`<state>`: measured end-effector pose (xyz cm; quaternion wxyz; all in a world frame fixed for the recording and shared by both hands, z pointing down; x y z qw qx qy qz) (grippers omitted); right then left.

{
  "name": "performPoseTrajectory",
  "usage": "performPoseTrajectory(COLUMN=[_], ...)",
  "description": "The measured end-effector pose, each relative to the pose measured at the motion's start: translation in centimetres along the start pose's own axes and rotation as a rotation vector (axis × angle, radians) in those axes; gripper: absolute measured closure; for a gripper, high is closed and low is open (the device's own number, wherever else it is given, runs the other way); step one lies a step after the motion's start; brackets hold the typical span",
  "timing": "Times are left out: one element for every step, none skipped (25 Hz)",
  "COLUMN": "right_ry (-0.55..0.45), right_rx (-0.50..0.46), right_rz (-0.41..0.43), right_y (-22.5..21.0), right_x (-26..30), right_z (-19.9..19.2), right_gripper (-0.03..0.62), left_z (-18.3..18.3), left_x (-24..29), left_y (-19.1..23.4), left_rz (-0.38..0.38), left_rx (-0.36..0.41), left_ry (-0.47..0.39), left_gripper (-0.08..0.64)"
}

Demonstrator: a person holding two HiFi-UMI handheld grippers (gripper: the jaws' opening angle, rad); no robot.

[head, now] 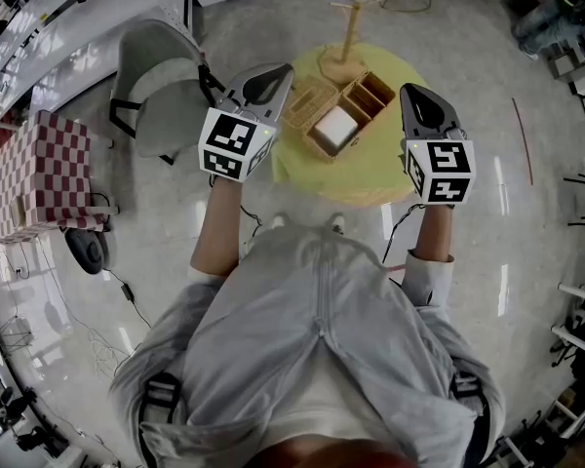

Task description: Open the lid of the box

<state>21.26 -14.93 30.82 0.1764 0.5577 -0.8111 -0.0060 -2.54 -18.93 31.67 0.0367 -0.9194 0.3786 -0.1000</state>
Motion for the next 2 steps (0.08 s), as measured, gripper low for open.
performPoseTrajectory(right_ry=[0.001,0.001], right_rx=[0.001,0.003], right_rz=[-0.001,-0.001], right_y=[0.06,0.11], right_x=[0.00,0.01], right_z=[-0.02,-0.04], right_gripper=[0.570,0.570], left_z=[-0.06,-0.12], left_x=[0.00,-0.01], left_y=[-0.02,-0.04], left_rz=[-0.003,-0.005], left_rx=[0.000,0.001], left_ry=[0.001,0.002], left_gripper=[0.532,0.531])
Point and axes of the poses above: the fingertips, and each gripper's own axes: x forward along the fingers, y to its left, z out of its top, the point moved 6 cm from there along -x, backward along the fingers, and after that the axes turned 1 degree about -y, right-handed, at the moved point
